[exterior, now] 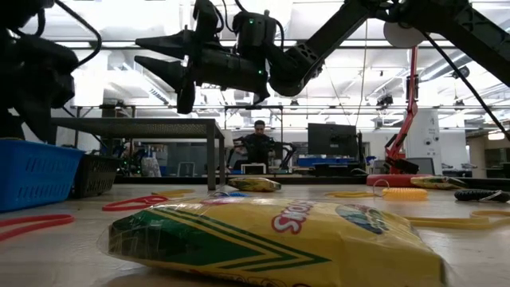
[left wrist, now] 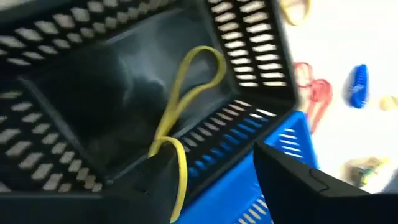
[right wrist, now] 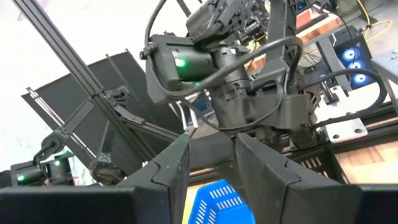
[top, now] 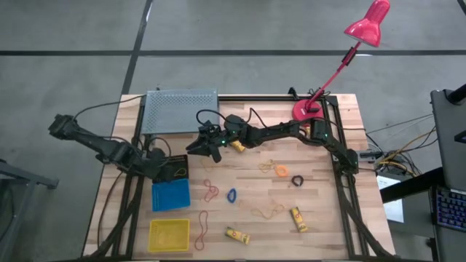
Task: Pick & Place Office Desk Supplies
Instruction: Put the yellow rubber band in the black bin
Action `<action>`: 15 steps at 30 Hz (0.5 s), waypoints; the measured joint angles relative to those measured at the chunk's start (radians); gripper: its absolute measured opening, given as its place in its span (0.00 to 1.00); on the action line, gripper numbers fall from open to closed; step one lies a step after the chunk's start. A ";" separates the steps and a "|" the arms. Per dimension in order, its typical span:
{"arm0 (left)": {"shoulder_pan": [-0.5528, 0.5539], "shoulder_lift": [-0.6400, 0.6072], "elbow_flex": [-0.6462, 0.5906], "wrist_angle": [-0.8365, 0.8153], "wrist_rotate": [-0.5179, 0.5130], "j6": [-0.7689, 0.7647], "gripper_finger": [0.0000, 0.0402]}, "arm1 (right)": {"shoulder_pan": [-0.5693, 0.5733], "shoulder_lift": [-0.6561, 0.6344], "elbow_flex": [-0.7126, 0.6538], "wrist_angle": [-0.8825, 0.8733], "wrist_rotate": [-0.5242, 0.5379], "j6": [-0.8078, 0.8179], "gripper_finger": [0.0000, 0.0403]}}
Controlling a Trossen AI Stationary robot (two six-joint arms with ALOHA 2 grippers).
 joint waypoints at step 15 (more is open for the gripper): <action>0.035 0.000 0.008 0.034 -0.190 -0.128 0.39 | 0.000 0.001 0.000 0.000 0.000 0.000 0.30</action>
